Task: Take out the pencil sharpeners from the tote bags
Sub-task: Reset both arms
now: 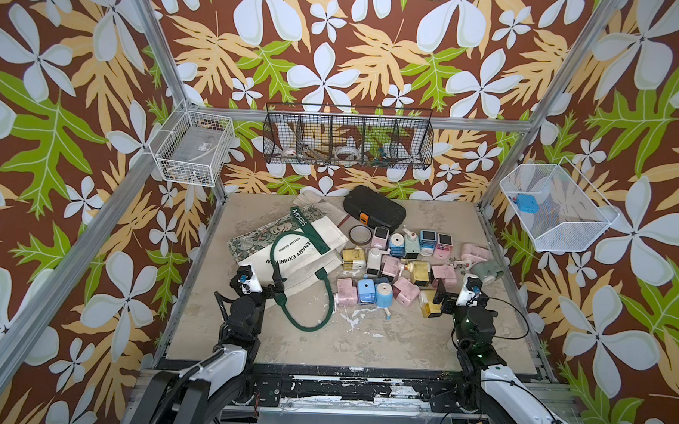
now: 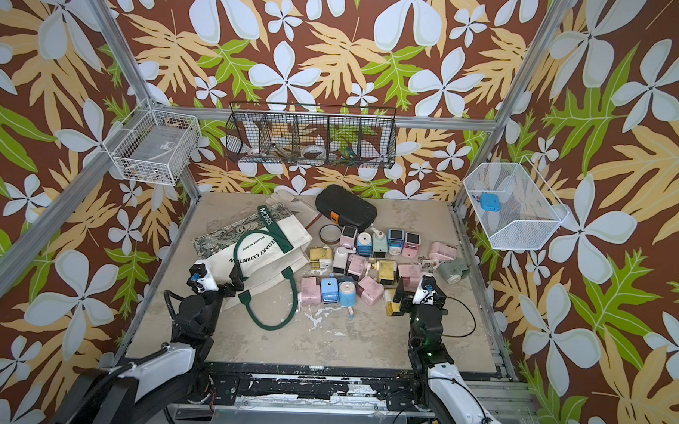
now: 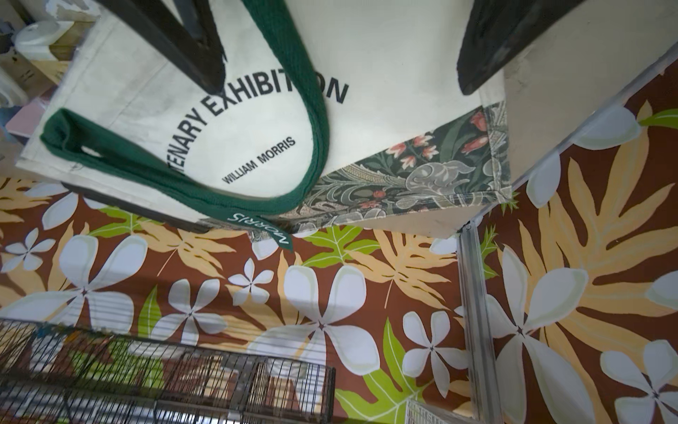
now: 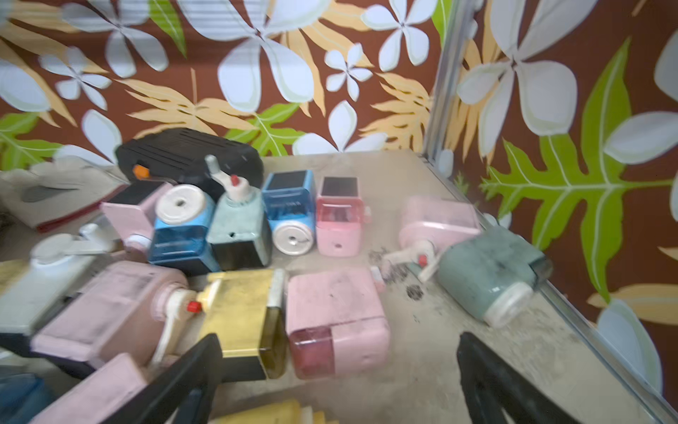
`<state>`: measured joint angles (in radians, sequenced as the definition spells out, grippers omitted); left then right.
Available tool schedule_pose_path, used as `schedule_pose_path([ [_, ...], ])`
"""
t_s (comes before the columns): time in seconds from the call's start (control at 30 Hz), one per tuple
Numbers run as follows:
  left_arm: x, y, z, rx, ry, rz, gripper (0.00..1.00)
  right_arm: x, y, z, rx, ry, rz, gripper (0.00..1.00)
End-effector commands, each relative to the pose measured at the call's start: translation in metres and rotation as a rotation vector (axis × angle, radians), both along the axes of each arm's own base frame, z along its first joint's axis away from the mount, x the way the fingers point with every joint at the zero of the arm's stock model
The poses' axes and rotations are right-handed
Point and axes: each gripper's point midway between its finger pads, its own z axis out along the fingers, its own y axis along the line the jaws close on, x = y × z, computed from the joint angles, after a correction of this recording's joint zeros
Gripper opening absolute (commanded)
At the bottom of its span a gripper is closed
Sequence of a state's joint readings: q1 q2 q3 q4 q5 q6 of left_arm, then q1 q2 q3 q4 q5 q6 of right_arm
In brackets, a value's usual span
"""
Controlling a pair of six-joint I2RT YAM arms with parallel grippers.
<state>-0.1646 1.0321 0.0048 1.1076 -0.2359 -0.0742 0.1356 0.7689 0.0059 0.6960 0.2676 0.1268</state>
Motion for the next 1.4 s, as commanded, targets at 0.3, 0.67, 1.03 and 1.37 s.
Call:
schedule_pose_path([
  [0.3, 0.001, 0.004, 0.003, 0.079, -0.119, 0.004, 1.00, 0.026, 0.008, 0.024, -0.030, -0.130, 0.052, 0.99],
  [0.67, 0.036, 0.000, -0.019, 0.100, 0.028, -0.011, 1.00, 0.046, 0.008, 0.018, -0.099, -0.056, 0.031, 0.95],
  [1.03, 0.039, 0.001, -0.020, 0.097, 0.042, -0.004, 1.00, 0.071, 0.001, -0.008, -0.136, -0.003, 0.027, 1.00],
  [1.37, 0.041, 0.002, -0.021, 0.091, 0.050, 0.002, 1.00, 0.076, -0.004, -0.009, -0.100, 0.010, 0.047, 1.00],
])
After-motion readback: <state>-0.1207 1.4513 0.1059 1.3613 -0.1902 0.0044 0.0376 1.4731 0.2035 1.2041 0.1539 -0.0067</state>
